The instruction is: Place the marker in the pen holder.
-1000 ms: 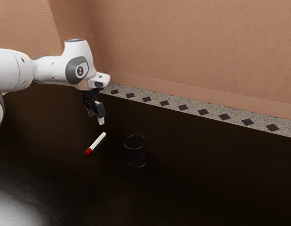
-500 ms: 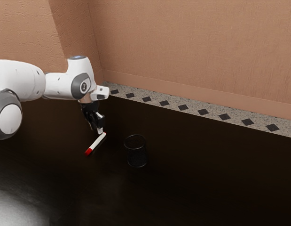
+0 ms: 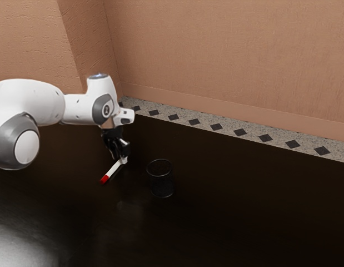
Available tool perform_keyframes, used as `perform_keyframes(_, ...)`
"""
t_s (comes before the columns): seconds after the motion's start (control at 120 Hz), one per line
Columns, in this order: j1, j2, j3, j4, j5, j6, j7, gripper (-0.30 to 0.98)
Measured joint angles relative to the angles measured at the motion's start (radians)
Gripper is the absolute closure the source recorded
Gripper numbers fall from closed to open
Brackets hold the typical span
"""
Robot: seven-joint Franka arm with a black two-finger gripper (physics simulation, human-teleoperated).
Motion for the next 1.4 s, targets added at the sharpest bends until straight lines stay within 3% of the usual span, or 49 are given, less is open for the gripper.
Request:
perform_keyframes(0.1,-0.001,0.006,0.0,0.0,-0.006,0.001,-0.004,0.39)
perform_keyframes(0.258,-0.002,0.005,0.0,0.0,-0.011,0.001,-0.011,0.61)
perform_keyframes(0.417,-0.008,-0.019,0.001,-0.003,-0.012,0.003,-0.018,0.72)
perform_keyframes(0.642,-0.13,-0.397,-0.006,-0.232,0.03,-0.032,-0.026,0.74)
perform_keyframes(0.833,-0.216,-0.521,-0.054,-0.241,0.041,-0.104,-0.002,0.72)
perform_keyframes(1.017,-0.245,-0.459,-0.129,-0.123,0.038,-0.133,0.033,0.71)
perform_keyframes(1.242,-0.242,-0.298,-0.136,0.027,0.035,-0.14,0.07,0.71)
perform_keyframes(1.4,-0.224,-0.267,-0.135,0.048,0.031,-0.141,0.092,0.71)
